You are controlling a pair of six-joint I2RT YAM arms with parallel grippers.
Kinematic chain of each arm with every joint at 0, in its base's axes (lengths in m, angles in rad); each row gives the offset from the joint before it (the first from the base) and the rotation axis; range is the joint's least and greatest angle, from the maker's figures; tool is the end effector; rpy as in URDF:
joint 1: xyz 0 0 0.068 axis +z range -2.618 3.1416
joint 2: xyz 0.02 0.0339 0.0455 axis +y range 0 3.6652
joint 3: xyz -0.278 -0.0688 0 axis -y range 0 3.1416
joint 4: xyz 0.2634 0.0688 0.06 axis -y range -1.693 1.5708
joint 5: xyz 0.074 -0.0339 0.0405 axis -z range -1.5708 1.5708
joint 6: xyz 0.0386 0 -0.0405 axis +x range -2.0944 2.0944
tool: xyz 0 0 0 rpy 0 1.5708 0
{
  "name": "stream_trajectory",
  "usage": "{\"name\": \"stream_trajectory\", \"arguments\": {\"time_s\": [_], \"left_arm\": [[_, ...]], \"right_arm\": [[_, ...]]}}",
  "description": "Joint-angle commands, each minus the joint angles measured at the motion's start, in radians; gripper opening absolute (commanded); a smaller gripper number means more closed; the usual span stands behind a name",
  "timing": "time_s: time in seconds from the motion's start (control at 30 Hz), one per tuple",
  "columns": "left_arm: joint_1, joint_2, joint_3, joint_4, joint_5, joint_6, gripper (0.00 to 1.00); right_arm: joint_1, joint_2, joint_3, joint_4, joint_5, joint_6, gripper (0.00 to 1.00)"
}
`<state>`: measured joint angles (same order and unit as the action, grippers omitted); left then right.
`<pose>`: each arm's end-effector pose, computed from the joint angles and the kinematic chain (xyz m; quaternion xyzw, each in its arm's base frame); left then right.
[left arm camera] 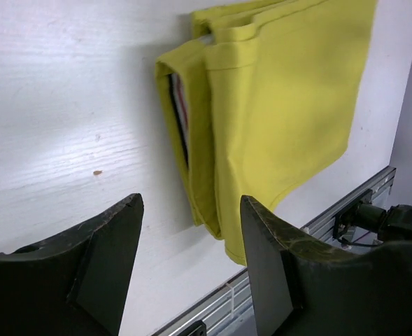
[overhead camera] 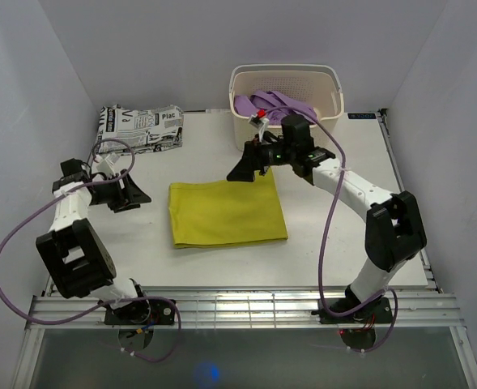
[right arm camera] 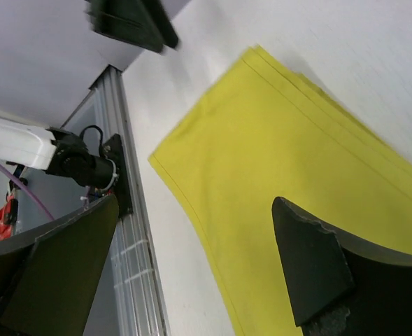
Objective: Fold and stack the trousers
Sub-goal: Fold the trousers
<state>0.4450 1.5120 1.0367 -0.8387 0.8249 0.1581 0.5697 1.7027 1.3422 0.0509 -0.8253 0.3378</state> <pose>0.2747 0.0996 0.2269 -0.0791 0.9066 -0.3448 0.2301 0.3380 0.2502 0.3218 -0.3205 0.7076 0.5279 0.3435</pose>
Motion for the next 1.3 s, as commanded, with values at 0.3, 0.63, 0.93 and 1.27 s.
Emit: {"name": "stream_trajectory", "arguments": {"time_s": [0.3, 0.63, 0.93, 1.27], "left_arm": [[-0.161, -0.159, 0.028, -0.047, 0.316, 0.029, 0.67], [-0.253, 0.036, -0.141, 0.174, 0.316, -0.117, 0.54], [-0.25, 0.358, -0.026, 0.335, 0.174, -0.187, 0.5], [-0.25, 0.265, 0.132, 0.107, 0.206, -0.023, 0.5]], "right_arm": [[-0.215, -0.101, -0.254, -0.326, -0.097, -0.279, 0.88], [-0.228, 0.038, -0.357, -0.318, -0.15, -0.292, 0.7], [-0.228, 0.181, -0.417, -0.264, -0.132, -0.278, 0.62], [-0.197, 0.028, -0.465, -0.162, -0.181, -0.149, 0.62]]}}
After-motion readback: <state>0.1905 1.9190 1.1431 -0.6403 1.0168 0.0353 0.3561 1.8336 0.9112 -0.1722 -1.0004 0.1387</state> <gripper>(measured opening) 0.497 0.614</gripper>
